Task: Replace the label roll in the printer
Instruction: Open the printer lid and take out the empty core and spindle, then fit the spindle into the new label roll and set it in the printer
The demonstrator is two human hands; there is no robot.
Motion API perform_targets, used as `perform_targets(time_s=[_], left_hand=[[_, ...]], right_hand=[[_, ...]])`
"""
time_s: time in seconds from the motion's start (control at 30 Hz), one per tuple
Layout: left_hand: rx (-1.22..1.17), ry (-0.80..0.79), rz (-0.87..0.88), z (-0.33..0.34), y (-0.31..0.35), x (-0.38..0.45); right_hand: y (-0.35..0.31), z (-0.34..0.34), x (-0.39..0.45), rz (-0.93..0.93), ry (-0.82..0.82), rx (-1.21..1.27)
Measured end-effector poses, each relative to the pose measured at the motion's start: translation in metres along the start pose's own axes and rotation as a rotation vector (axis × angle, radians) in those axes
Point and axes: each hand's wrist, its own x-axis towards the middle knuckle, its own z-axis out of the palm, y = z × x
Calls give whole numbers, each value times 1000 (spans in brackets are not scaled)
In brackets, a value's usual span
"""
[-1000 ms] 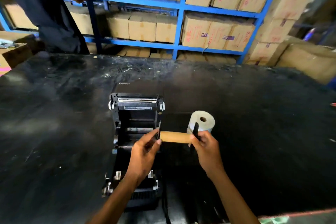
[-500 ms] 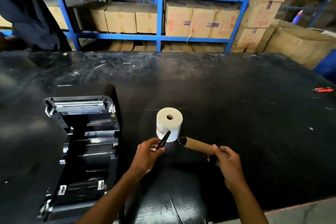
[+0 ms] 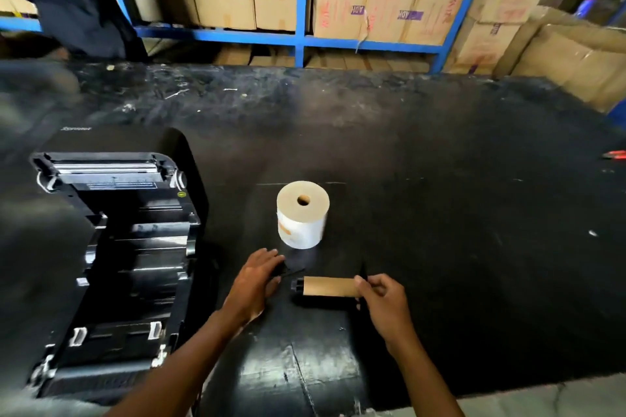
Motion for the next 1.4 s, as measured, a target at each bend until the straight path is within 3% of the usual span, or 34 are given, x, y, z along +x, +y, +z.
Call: perform_targets(time_s=[0.07, 0.13, 0.23, 0.3, 0.4, 0.6, 0.87, 1.07, 1.2, 1.3, 1.4], left_hand=[[-194, -6, -98, -6, 18, -4], [-336, -143, -137, -13, 36, -8], [-212, -256, -29, -20, 46, -14], [-140, -233, 14, -31, 42, -14], [-43, -188, 36, -54, 33, -10], [-8, 40, -220, -72, 8, -16], [-12, -193, -122, -12, 20, -16], [-38, -188, -151, 1, 17, -18], [-213, -36, -204, -8, 24, -12], [-477, 97, -447, -25, 39, 7], [-828, 78, -682, -40, 50, 33]], right_hand=[[0, 5, 0, -14, -29, -23], [-3, 11, 2, -35, -58, -40], [-7, 16, 8, -44, -135, -74], [-10, 13, 15, -32, -179, -90], [-11, -3, 30, -25, -120, -85], [2, -19, 45, -56, -28, -326], [22, 19, 15, -93, -33, -527], [21, 12, 9, -162, -57, -650], [-5, 4, 20, -213, -34, -678], [-43, 13, 35, -292, -47, -567], [-81, 38, 50, -422, -161, -568]])
